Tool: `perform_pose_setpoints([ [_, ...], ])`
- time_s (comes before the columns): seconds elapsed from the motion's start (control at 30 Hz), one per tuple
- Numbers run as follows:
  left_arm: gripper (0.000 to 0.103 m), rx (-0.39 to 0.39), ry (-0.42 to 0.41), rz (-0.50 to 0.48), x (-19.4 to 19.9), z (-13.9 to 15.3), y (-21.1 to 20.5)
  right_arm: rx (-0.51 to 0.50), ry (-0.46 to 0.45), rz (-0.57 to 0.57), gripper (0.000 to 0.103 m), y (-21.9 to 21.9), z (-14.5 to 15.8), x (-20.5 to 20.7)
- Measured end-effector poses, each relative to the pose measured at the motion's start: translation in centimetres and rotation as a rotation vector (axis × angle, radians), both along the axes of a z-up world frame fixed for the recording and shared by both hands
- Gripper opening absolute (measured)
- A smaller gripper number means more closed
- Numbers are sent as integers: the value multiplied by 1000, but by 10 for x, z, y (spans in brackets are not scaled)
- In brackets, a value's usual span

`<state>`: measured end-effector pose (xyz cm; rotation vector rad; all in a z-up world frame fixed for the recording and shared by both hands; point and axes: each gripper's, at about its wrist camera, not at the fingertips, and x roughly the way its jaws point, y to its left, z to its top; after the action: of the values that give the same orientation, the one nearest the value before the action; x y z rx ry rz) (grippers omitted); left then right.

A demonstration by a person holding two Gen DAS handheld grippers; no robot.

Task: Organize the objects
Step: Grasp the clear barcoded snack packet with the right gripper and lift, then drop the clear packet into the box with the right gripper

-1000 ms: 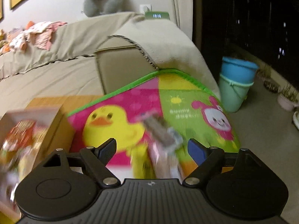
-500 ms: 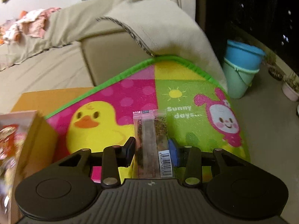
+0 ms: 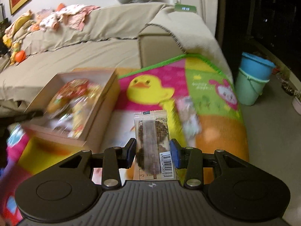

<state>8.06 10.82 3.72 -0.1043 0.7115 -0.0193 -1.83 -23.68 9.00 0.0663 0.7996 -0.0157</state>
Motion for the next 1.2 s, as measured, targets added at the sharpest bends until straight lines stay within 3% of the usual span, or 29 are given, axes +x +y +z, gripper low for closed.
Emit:
perform_pose_setpoints([
  [0.2, 14, -2, -1, -1, 0, 0, 1, 87, 71, 48, 38, 29, -10, -34],
  [0.33, 14, -3, -1, -1, -1, 0, 1, 114, 64, 111, 38, 51, 0, -44],
  [0.7, 15, 5, 4, -9, -1, 1, -1, 159, -270, 274, 39, 107, 88, -2],
  [0.8, 15, 10, 8, -13, -1, 1, -2, 154, -308, 280, 44, 118, 101, 24],
  [0.83, 15, 10, 9, -15, -1, 1, -2, 154, -299, 278, 50, 121, 101, 32],
  [1.03, 15, 8, 5, -19, -1, 1, -1, 122, -229, 264, 67, 125, 69, 39],
  [1.2, 16, 1, 4, -18, -1, 1, -1, 48, -165, 176, 72, 102, 35, 20],
])
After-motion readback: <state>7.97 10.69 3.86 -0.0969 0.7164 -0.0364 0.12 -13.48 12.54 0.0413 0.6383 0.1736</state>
